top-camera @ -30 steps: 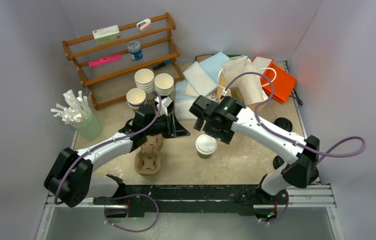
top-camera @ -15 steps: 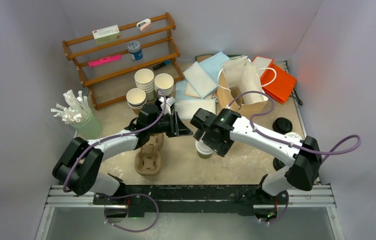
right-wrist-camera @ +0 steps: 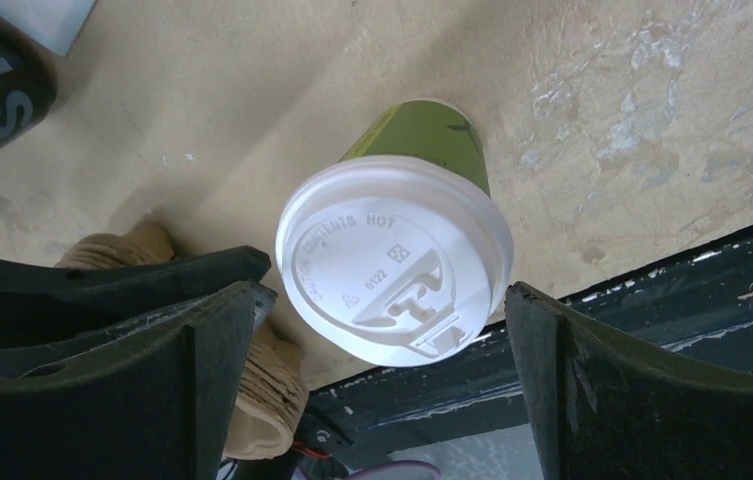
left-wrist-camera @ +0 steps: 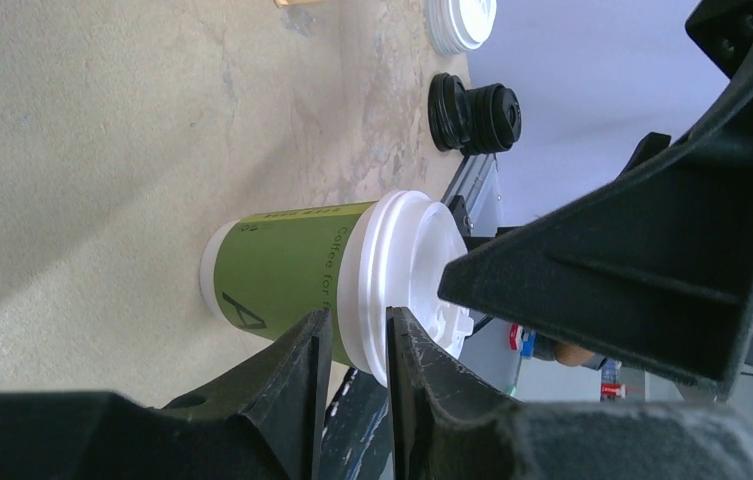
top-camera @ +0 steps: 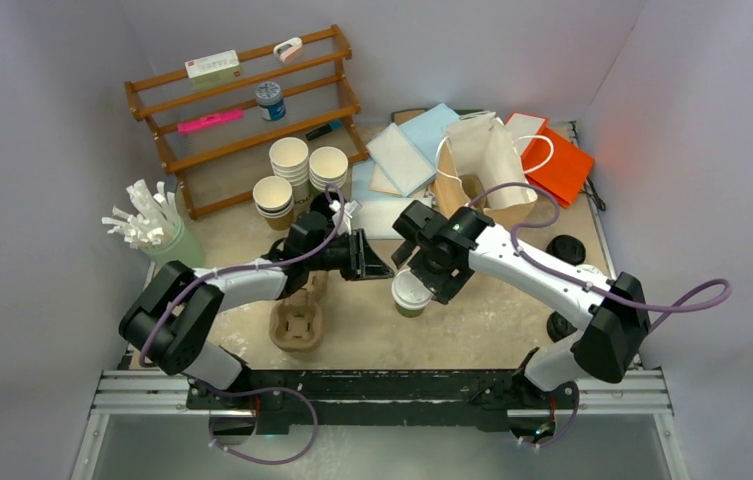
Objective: Pack the takeout coffee
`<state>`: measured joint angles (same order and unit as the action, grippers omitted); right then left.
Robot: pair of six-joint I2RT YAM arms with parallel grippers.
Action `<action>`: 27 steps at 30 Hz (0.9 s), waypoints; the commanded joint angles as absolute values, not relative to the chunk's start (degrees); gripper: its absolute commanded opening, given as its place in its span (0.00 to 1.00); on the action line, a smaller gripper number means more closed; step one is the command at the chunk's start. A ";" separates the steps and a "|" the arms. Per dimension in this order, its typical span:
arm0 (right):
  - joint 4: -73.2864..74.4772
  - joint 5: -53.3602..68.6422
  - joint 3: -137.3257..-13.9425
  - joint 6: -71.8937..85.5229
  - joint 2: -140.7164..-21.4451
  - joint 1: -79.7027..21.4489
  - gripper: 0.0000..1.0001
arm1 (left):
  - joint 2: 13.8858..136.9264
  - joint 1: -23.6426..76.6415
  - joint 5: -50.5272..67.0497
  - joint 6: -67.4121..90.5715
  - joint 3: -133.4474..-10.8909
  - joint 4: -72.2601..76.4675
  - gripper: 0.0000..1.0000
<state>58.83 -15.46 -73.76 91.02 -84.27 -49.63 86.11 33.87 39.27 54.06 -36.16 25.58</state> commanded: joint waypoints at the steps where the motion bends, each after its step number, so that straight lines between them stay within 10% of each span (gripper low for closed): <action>1: 59.98 -14.85 -74.36 90.80 -85.62 -48.48 0.96 | 87.35 34.42 41.10 55.40 -36.82 29.90 0.28; 20: 64.42 -12.21 -76.93 88.61 -90.24 -47.64 0.86 | 88.64 35.00 41.49 54.40 -36.61 28.53 0.28; 27: 63.67 -11.95 -77.75 86.50 -89.76 -47.35 0.99 | 88.07 35.24 41.40 53.55 -36.61 27.34 0.28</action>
